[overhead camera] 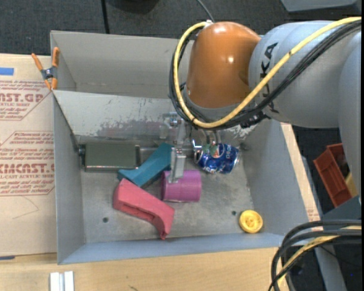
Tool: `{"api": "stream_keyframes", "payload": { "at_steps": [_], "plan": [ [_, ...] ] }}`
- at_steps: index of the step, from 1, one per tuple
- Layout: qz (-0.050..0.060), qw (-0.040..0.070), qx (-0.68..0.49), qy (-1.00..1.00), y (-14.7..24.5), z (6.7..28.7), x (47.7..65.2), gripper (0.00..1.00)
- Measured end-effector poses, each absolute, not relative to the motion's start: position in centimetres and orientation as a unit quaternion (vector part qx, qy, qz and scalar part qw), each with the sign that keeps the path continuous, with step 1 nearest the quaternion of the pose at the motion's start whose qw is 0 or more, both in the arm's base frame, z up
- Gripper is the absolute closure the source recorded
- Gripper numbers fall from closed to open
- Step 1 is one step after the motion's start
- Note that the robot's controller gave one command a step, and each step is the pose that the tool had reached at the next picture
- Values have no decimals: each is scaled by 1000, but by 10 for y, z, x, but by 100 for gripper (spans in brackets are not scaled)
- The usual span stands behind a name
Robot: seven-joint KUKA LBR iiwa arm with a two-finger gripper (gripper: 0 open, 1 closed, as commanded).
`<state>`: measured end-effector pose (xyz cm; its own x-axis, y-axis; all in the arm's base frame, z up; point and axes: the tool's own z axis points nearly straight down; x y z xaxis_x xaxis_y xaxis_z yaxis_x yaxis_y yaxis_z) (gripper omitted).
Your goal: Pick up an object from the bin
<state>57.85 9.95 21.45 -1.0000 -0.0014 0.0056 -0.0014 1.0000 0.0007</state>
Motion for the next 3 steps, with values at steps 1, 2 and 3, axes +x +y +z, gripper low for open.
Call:
{"api": "stream_keyframes", "payload": {
  "at_steps": [1, 2, 3],
  "plan": [
    [-1, -1, 0, -1000, 99, 220, 580, 0],
    [-1, -2, 45, -999, 94, 168, 586, 0],
    [-1, 1, 96, -995, 83, 147, 589, 0]
  ]
}}
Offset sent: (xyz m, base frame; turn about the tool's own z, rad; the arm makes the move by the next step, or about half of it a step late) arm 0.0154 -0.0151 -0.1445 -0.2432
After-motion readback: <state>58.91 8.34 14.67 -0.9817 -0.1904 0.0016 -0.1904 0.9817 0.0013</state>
